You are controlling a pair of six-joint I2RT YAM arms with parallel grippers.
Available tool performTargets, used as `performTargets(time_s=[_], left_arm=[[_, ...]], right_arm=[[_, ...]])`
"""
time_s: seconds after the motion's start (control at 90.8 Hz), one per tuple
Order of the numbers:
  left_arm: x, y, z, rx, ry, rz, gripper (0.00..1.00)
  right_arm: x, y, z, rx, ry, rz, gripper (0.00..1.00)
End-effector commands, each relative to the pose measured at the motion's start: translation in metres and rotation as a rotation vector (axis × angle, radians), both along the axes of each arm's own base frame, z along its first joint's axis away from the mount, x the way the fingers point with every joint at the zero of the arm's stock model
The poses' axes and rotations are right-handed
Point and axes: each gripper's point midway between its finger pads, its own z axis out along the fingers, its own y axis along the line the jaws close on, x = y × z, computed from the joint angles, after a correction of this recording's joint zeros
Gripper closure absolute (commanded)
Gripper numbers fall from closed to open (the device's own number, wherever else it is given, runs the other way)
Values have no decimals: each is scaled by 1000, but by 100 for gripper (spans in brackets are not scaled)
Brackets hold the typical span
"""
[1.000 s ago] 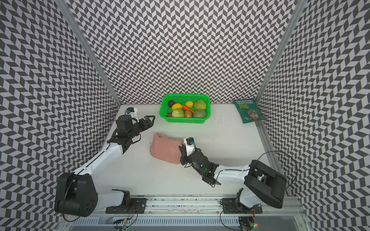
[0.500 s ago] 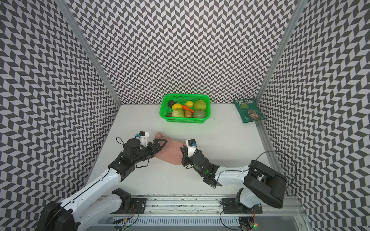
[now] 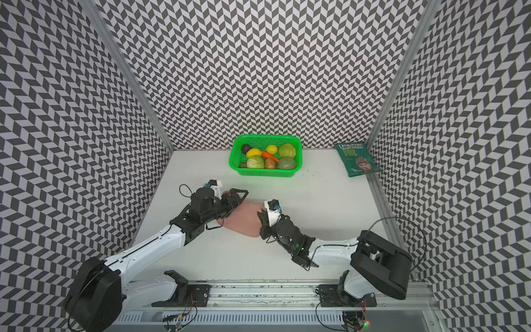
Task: Remove the decoration from the bag
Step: Place the bag at the center of the board.
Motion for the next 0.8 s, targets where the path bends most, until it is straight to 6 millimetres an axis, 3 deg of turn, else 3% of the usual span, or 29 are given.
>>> performTargets(time_s=[0.0, 0.308, 0.551, 0.793], left_arm=[[4, -13, 6, -13, 6, -42, 8], [-10, -30, -14, -28, 100, -112, 9], [-21, -32, -12, -32, 114, -139, 9], [-30, -21, 8, -34, 95, -102, 9]], right_arm=[[-2, 11, 46, 99, -98, 37, 100], [-2, 12, 51, 75, -129, 42, 100], [1, 9, 53, 65, -143, 21, 100], [5, 7, 60, 56, -165, -4, 100]])
